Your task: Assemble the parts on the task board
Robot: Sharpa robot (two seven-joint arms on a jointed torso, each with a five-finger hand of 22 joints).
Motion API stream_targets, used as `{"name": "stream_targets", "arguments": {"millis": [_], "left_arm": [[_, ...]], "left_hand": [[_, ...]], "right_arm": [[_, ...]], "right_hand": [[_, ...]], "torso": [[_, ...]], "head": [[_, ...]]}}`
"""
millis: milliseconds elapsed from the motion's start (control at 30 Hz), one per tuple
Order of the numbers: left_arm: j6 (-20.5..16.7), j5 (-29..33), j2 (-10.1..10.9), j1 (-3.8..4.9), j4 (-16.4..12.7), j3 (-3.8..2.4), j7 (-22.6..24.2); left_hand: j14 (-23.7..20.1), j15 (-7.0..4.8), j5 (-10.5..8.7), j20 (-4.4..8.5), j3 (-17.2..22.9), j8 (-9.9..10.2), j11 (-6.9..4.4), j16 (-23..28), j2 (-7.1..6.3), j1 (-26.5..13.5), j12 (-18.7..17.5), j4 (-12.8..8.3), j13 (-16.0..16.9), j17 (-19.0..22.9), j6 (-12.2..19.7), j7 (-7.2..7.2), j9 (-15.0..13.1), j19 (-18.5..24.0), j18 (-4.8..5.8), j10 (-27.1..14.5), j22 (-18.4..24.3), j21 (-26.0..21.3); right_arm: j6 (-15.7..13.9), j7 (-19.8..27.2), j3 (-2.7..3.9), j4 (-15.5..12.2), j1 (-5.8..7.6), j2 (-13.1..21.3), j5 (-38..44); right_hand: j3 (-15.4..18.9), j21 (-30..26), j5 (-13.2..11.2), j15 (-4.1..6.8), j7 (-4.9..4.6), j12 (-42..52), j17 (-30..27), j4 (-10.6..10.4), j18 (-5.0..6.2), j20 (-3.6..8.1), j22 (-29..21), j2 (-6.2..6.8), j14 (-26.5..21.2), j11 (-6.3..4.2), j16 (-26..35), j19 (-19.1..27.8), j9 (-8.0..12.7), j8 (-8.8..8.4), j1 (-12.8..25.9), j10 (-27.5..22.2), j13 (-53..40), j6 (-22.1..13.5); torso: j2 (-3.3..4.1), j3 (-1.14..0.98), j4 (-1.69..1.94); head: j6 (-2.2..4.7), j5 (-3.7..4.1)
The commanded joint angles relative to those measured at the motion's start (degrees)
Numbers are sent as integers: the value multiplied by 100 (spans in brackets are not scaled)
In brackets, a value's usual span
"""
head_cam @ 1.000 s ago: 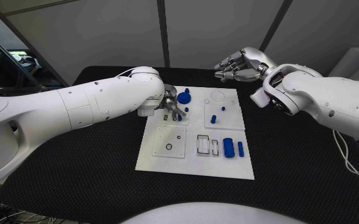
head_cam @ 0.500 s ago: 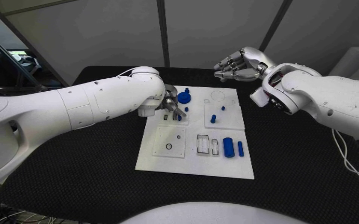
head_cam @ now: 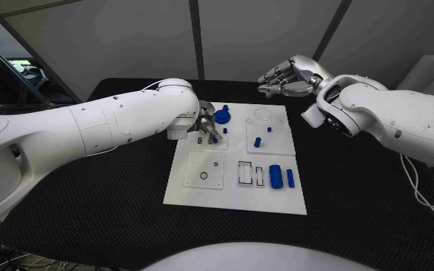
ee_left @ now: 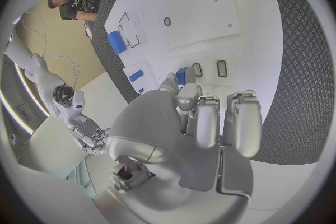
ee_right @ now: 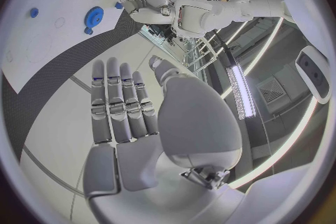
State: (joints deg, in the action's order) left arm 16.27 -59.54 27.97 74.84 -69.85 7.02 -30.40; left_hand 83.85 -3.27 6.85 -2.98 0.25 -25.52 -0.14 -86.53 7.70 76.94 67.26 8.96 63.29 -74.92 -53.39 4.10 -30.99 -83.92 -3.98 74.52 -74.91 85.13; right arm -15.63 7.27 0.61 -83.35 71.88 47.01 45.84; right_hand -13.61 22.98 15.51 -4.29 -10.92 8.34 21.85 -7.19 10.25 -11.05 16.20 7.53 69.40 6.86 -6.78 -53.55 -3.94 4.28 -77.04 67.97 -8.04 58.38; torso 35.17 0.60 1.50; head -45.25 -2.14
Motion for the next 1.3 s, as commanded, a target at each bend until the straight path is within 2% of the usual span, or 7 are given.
{"name": "stream_targets", "arguments": {"millis": [33,333,533,667,767,900,1300], "left_arm": [[87,37,-3,-4,17,9,-17],[213,90,5,-4,37,9,-14],[210,117,11,-4,54,9,-9],[73,219,29,-4,52,9,17],[-79,314,57,-4,29,9,42],[-343,502,135,-4,-53,9,79],[-1029,741,558,10,-507,8,111]], "left_hand": [[502,-35,24,28,166,54,-2,-14,7,86,-46,-48,-27,-1176,52,-1,-8,-117,198,-61,-596,10],[500,-4,59,8,1208,301,31,-5,-351,-30,-200,-229,-137,-1173,24,46,-33,-108,195,-148,-604,-1],[501,-6,131,-24,2747,445,67,-4,-872,-506,-280,-494,-186,-1178,-36,73,-180,-108,196,-142,-625,-8],[504,17,426,-22,3492,444,81,-9,-987,-690,-305,-718,-202,-1185,-59,93,-293,-116,198,-126,-646,-4],[505,16,476,-33,3957,429,81,-12,-1069,-911,-305,-869,-206,-1189,-107,90,-388,-116,198,-81,-654,-5],[507,-1,616,-19,4307,385,48,-15,-1160,-1161,-236,-1044,-139,-1194,-181,70,-510,-116,197,12,-659,-8],[509,-61,1546,43,4705,252,-31,-16,-1306,-1634,-284,-1355,-192,-1198,-320,-11,-750,-126,199,63,-686,-5]], "right_arm": [[69,15,4,3,14,1,4],[114,13,4,14,13,-10,4],[136,13,3,20,13,-14,4],[147,14,3,28,13,-18,4],[155,13,2,35,13,-21,4],[166,13,2,52,13,-25,4],[189,2,1,77,12,-9,4]], "right_hand": [[19,-20,31,-5,-3,4,-7,5,20,-21,-5,-46,-14,9,25,-16,-7,-5,10,12,9,-2],[18,-24,38,-3,-1,7,-7,5,21,-21,-8,-51,-12,7,29,-20,-8,-2,8,16,11,1],[21,-29,44,-3,-1,10,-7,1,21,-21,-11,-54,-9,7,32,-24,-8,0,11,19,13,4],[23,-32,48,-3,-1,11,-7,-3,21,-20,-14,-56,-8,7,35,-27,-9,1,15,21,14,5],[23,-32,48,-3,-1,11,-7,-3,21,-20,-14,-56,-8,7,35,-27,-9,1,15,21,14,5],[23,-32,48,-3,-1,11,-7,-3,21,-20,-14,-56,-8,7,35,-27,-9,1,15,21,14,5],[23,-32,48,-3,-1,11,-7,-3,21,-20,-14,-56,-8,7,35,-27,-9,1,15,21,14,5]], "torso": [[-6,-1,2],[-8,-2,7],[-6,-4,2],[0,-5,1],[-1,-3,5],[-2,-4,17],[-3,-16,15]], "head": [[10,-3],[-4,1],[25,-16],[30,-27],[31,-32],[29,-16],[11,-48]]}}
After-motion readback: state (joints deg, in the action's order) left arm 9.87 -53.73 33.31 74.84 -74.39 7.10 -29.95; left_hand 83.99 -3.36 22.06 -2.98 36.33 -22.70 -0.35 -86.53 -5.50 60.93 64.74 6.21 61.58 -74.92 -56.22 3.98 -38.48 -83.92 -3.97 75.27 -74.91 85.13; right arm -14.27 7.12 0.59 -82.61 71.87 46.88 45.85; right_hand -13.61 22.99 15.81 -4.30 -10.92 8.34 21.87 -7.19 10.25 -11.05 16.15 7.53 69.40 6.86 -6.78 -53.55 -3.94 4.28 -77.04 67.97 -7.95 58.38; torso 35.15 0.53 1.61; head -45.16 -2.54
